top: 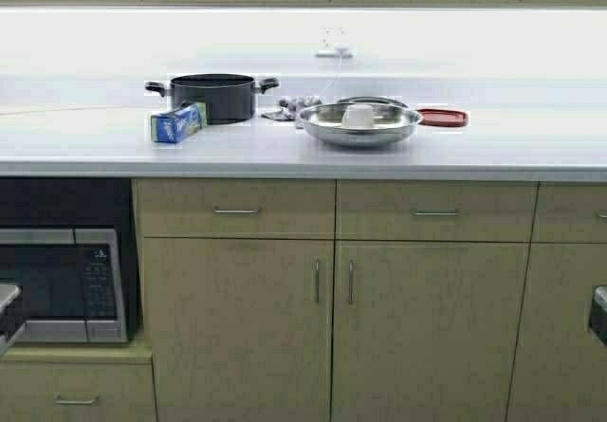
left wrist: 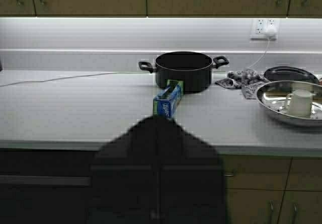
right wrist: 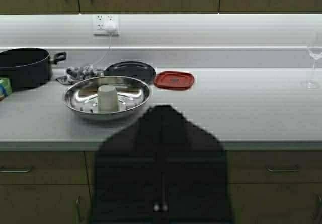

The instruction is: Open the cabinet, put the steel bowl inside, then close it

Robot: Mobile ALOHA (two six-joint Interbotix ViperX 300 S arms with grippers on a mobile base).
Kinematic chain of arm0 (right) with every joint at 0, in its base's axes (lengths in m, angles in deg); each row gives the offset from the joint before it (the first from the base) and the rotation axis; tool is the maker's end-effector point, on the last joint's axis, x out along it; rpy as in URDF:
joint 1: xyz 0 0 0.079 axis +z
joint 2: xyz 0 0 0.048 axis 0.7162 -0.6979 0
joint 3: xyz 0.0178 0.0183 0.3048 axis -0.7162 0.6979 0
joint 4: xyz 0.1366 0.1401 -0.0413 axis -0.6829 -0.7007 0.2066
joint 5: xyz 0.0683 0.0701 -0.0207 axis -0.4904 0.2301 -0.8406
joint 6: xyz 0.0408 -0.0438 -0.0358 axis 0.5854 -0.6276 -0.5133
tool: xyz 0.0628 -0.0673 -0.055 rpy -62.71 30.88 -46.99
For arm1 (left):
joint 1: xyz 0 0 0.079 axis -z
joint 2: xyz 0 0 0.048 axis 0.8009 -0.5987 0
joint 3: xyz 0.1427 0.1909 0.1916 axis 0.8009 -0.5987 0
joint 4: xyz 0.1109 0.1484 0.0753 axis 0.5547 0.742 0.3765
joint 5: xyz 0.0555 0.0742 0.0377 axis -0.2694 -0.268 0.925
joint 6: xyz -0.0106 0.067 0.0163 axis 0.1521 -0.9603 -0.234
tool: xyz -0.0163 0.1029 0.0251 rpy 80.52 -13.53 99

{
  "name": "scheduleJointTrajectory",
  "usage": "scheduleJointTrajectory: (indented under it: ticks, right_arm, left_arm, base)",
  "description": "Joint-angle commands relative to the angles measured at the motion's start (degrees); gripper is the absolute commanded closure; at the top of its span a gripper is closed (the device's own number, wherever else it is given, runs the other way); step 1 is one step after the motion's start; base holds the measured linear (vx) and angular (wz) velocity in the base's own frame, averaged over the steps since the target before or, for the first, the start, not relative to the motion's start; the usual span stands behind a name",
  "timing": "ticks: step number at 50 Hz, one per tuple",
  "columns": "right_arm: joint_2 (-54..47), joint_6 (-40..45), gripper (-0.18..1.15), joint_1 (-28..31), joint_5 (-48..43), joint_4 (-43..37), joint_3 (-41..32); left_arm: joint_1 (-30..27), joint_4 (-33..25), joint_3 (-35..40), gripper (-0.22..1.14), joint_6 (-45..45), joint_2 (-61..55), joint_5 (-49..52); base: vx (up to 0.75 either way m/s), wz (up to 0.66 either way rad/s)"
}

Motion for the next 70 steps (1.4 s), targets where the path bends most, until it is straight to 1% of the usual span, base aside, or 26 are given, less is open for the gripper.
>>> scheduleJointTrajectory:
  ticks: [1,3,5,6,14,35,48,70]
  right_arm:
    - [-0.62,0.0,0.94,0.18,0.44,0.09,0.97]
    - [-0.62,0.0,0.89,0.26,0.7,0.09,1.05]
    - [-0.62,0.0,0.88,0.26,0.97,0.09,0.88]
    - [-0.62,-0.09,0.89,0.26,1.14,0.09,0.79]
    - [-1.14,-0.09,0.91,0.18,1.49,0.18,0.35]
    - [-2.37,0.18,0.91,0.26,1.49,0.18,0.18]
    - [1.14,0.09,0.91,0.26,1.58,0.18,0.97]
    - [-1.32,0.26,0.91,0.26,1.58,0.09,0.18]
  left_arm:
    - [0.53,0.44,0.0,0.95,0.44,-2.9,-1.14]
    - [0.53,0.53,0.18,0.89,0.53,-3.25,-1.32]
    - [0.62,0.62,0.0,0.85,0.7,-3.25,-1.49]
    - [0.62,0.62,0.0,0.84,0.7,-3.16,-1.49]
    - [0.62,0.62,-0.09,0.9,0.79,-3.25,-1.85]
    - [0.53,0.62,-1.05,0.89,0.97,-3.25,-2.64]
    - [0.62,0.62,-1.32,0.89,1.05,-3.69,-3.6]
    - [0.62,0.62,-1.93,0.89,0.88,-4.13,-4.92]
  base:
    - [0.01,-0.03]
    - [0.02,-0.03]
    - [0.03,-0.02]
    - [0.04,-0.03]
    - [0.08,-0.03]
    - [0.22,-0.05]
    - [0.32,0.04]
    - [0.33,0.01]
